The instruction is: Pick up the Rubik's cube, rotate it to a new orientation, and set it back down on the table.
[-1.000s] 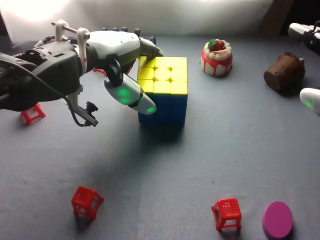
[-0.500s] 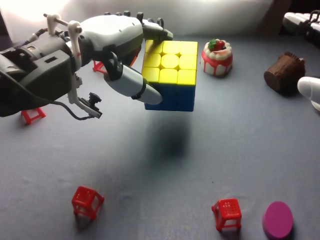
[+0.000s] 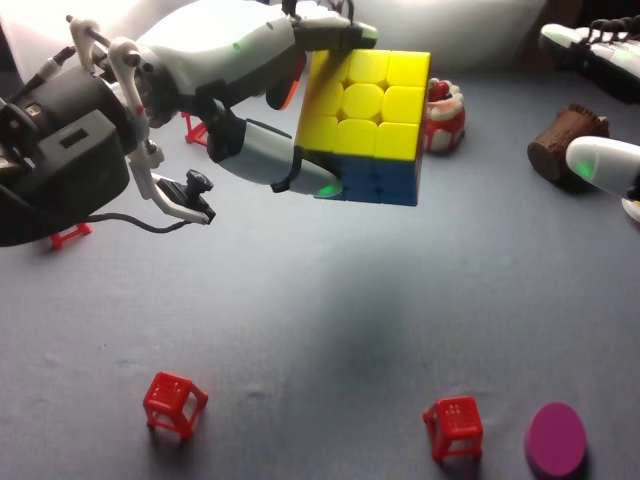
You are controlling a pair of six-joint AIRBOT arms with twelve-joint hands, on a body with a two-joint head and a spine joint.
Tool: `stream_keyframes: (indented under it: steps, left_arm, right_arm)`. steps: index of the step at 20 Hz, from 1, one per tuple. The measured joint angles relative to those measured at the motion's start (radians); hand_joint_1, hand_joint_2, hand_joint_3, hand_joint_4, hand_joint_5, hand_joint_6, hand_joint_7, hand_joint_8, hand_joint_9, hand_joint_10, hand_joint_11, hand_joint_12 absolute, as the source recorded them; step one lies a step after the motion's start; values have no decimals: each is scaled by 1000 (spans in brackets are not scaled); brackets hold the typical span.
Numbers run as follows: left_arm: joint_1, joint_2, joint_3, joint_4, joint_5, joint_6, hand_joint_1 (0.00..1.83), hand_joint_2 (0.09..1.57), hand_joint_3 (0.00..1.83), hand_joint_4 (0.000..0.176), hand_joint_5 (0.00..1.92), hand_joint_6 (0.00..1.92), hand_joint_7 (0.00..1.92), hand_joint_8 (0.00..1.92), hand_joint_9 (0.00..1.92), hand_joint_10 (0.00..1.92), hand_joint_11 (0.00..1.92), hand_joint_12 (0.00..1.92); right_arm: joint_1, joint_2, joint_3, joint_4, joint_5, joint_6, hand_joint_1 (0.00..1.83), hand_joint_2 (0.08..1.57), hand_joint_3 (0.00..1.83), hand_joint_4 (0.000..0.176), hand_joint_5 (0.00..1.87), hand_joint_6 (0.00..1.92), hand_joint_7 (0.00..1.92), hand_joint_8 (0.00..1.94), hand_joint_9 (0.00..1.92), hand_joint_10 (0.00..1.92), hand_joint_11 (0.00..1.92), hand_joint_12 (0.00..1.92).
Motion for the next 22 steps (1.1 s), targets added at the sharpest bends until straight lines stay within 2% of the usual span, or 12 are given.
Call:
stream_keyframes:
  steps: [2, 5, 8, 9, 12, 13, 16, 17, 18, 20, 21, 22]
  left_arm:
    - [0, 7, -14, 24, -29, 0, 1214, 1215, 0, 0, 801, 1090, 826, 1541, 888, 1883, 921, 1921]
    - [0, 24, -33, 48, -55, -2, 1233, 1258, 0, 0, 858, 1036, 851, 1506, 917, 1895, 954, 1921]
    - [-1, 38, -44, 66, -87, -3, 1207, 1316, 0, 0, 817, 1068, 718, 1708, 873, 1921, 1003, 1921]
    - [-2, 40, -49, 68, -94, -2, 1200, 1304, 0, 0, 900, 1135, 662, 1588, 519, 1898, 637, 1921]
    - [-10, 46, -58, 84, -104, -3, 1200, 1309, 0, 0, 897, 1121, 620, 1642, 496, 1892, 612, 1921]
    - [-11, 46, -58, 90, -111, -3, 1202, 1312, 0, 0, 859, 1083, 639, 1715, 606, 1915, 733, 1921]
    - [-11, 46, -58, 91, -117, -3, 1203, 1311, 0, 0, 852, 1075, 643, 1729, 635, 1920, 766, 1921]
    - [-11, 48, -58, 92, -117, -3, 1294, 1353, 0, 0, 777, 1247, 609, 1638, 598, 1833, 757, 1921]
    - [-11, 48, -58, 91, -117, -3, 1286, 1436, 0, 0, 521, 1503, 576, 1819, 570, 1898, 928, 1921]
    - [-11, 48, -58, 90, -117, -3, 1291, 1429, 0, 0, 482, 1589, 613, 1734, 587, 1861, 919, 1921]
    - [-11, 48, -58, 91, -117, -3, 1116, 1487, 0, 0, 357, 1681, 616, 1884, 872, 1909, 985, 1921]
    - [-11, 48, -58, 91, -117, -4, 1054, 1542, 0, 0, 288, 1829, 584, 1888, 773, 1921, 901, 1921]
  right_arm:
    - [11, -18, 22, 0, 0, 1, 0, 1436, 0, 0, 0, 0, 3, 0, 10, 39, 0, 56]
    - [29, -51, 54, -17, 5, 1, 8, 1419, 0, 0, 0, 0, 22, 8, 30, 52, 7, 5]
    - [49, -83, 83, -29, 3, 0, 0, 1406, 0, 0, 0, 0, 12, 3, 55, 64, 0, 0]
    - [53, -94, 92, -39, 5, 1, 0, 1395, 0, 0, 0, 0, 20, 6, 38, 56, 0, 0]
    - [62, -122, 112, -56, -3, 0, 0, 1384, 0, 0, 0, 0, 9, 1, 3, 27, 0, 0]
    - [69, -130, 118, -67, -6, 0, 0, 1380, 0, 0, 45, 20, 18, 4, 18, 30, 0, 0]
    - [92, -143, 121, -109, -8, 1, 0, 1379, 0, 0, 55, 24, 19, 4, 21, 31, 0, 0]
    - [97, -148, 121, -117, -9, 1, 0, 1405, 0, 0, 25, 11, 3, 0, 3, 5, 0, 0]
    - [99, -151, 120, -126, -5, 1, 0, 1418, 3, 0, 4, 1, 0, 0, 0, 0, 0, 0]
    - [101, -152, 119, -144, -4, 1, 0, 1420, 3, 0, 26, 11, 11, 5, 0, 0, 0, 0]
    - [101, -152, 119, -148, -2, 1, 0, 1419, 3, 0, 14, 6, 4, 1, 0, 0, 0, 0]
    - [101, -151, 117, -148, -2, 1, 13, 1420, 3, 0, 19, 9, 8, 3, 0, 0, 0, 0]
